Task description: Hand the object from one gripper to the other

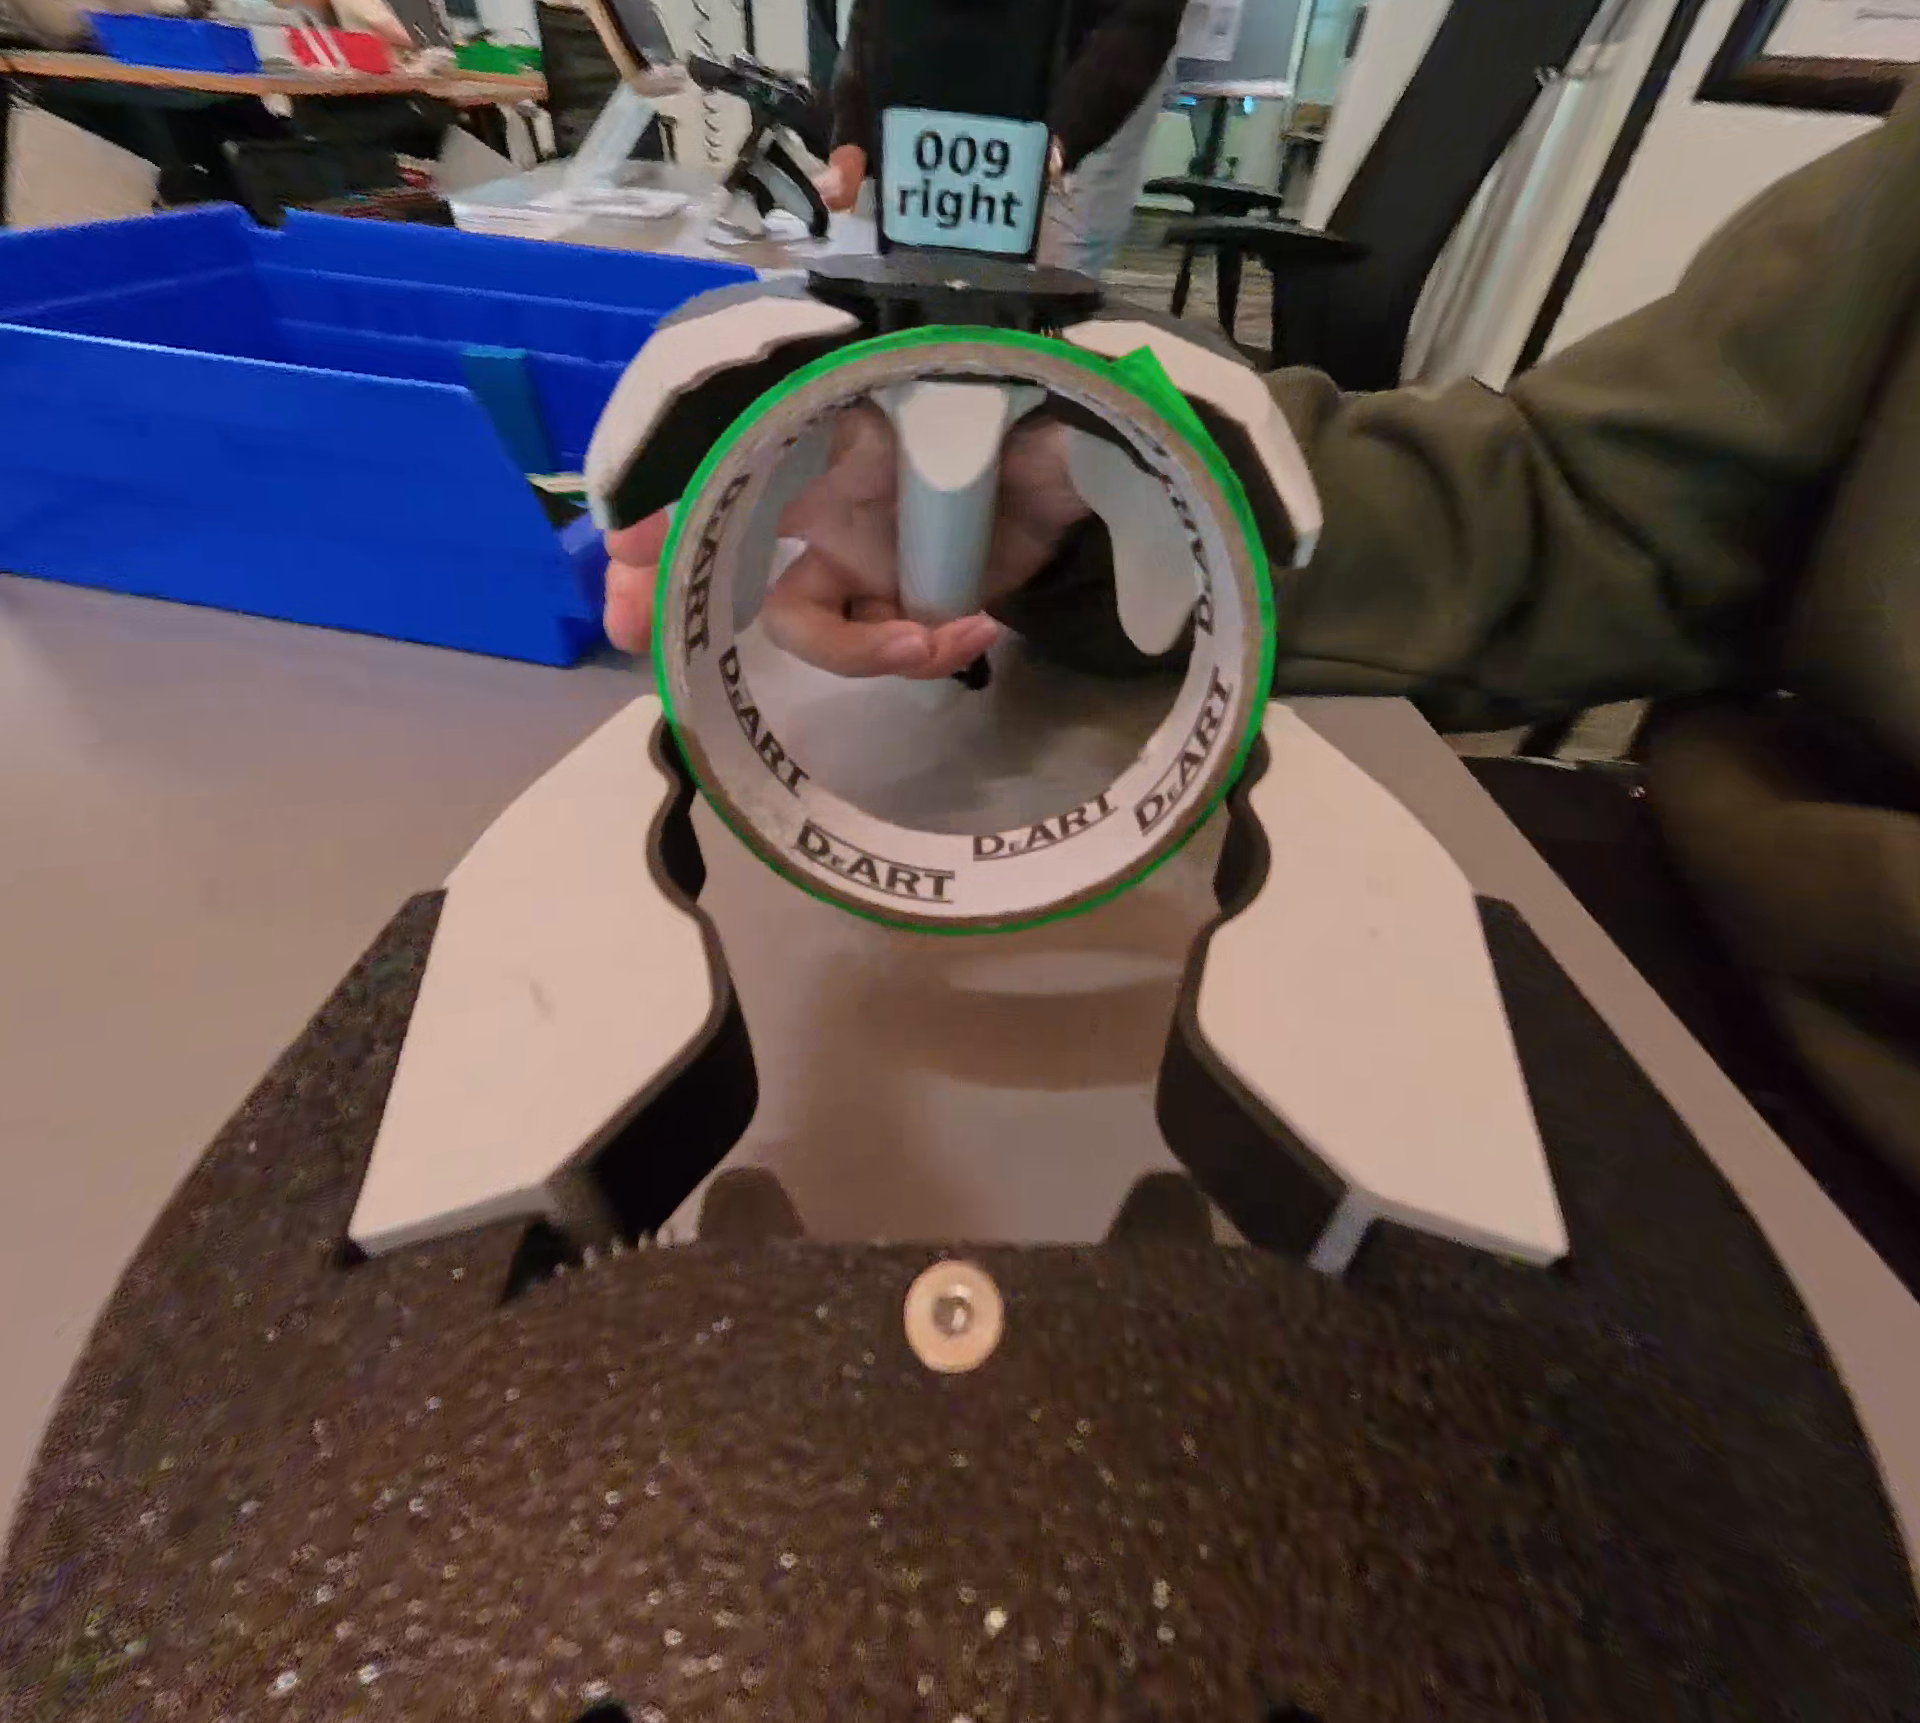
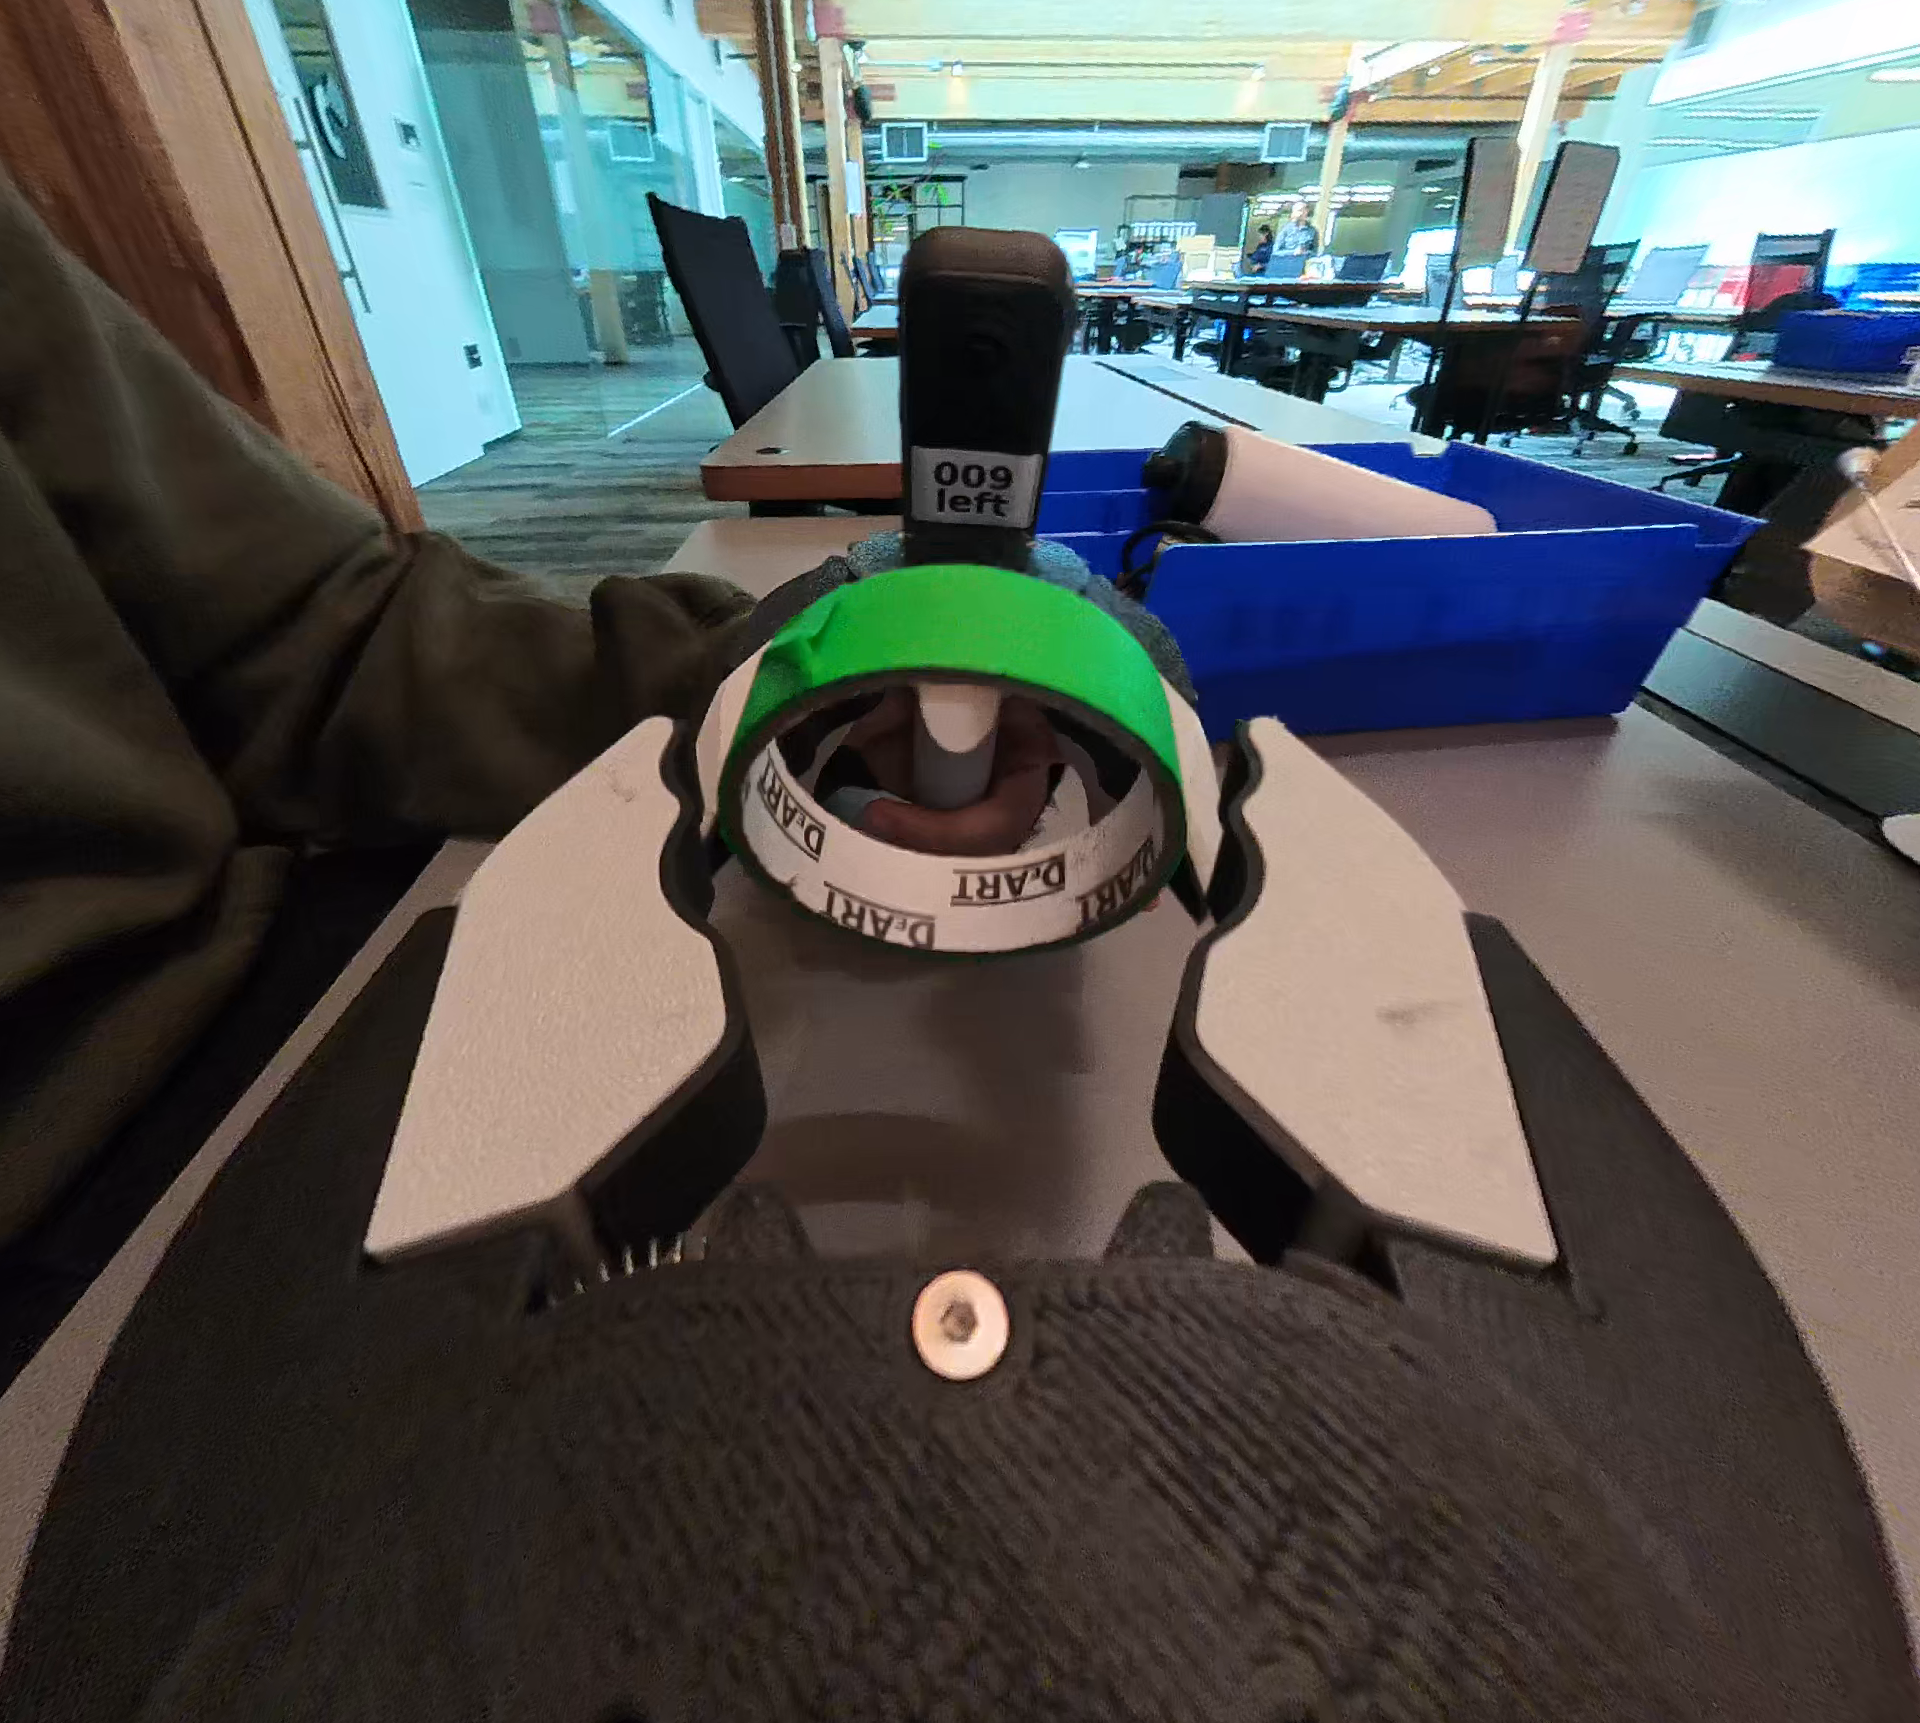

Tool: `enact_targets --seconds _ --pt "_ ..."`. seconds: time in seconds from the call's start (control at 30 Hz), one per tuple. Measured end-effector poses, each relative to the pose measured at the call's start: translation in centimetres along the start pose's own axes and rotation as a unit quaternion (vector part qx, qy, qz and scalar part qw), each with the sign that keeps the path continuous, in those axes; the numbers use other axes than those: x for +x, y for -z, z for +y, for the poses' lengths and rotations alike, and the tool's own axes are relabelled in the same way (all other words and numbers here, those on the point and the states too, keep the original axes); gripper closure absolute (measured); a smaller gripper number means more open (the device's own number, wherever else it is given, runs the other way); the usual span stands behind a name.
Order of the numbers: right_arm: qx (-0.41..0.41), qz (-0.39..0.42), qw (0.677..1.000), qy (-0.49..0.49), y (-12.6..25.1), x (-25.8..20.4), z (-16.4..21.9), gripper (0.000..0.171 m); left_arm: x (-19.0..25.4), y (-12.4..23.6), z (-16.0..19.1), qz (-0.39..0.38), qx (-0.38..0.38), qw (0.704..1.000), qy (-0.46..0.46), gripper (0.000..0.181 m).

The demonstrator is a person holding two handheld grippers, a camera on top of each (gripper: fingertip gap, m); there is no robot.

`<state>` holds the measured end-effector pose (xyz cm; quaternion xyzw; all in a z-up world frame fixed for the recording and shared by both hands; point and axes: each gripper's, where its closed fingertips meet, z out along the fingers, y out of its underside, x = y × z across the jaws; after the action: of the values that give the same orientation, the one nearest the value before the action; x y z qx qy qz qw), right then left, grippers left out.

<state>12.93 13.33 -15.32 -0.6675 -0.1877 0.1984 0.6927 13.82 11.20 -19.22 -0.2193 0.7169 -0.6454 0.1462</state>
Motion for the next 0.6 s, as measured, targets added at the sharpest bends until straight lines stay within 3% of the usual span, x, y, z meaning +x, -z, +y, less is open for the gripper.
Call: enact_targets --seconds 0.13,0.33,0.6 --pt "-0.001 -0.011 1.0 -0.004 -0.2 -0.4 0.3 0.088 0.2 -0.6 0.8 -0.003 -0.029 0.999 -0.015 0.083" --pt "-0.031 -0.005 0.999 -0.011 0.0 0.2 0.7 0.09 -0.4 -0.5 0.8 -0.021 -0.029 0.999 -0.02 0.083" --pt "0.008 0.124 0.991 -0.05 1.6 4.7 -0.5 0.092 -3.2 -0.1 0.1 -0.15 -0.014 0.984 -0.096 0.088"
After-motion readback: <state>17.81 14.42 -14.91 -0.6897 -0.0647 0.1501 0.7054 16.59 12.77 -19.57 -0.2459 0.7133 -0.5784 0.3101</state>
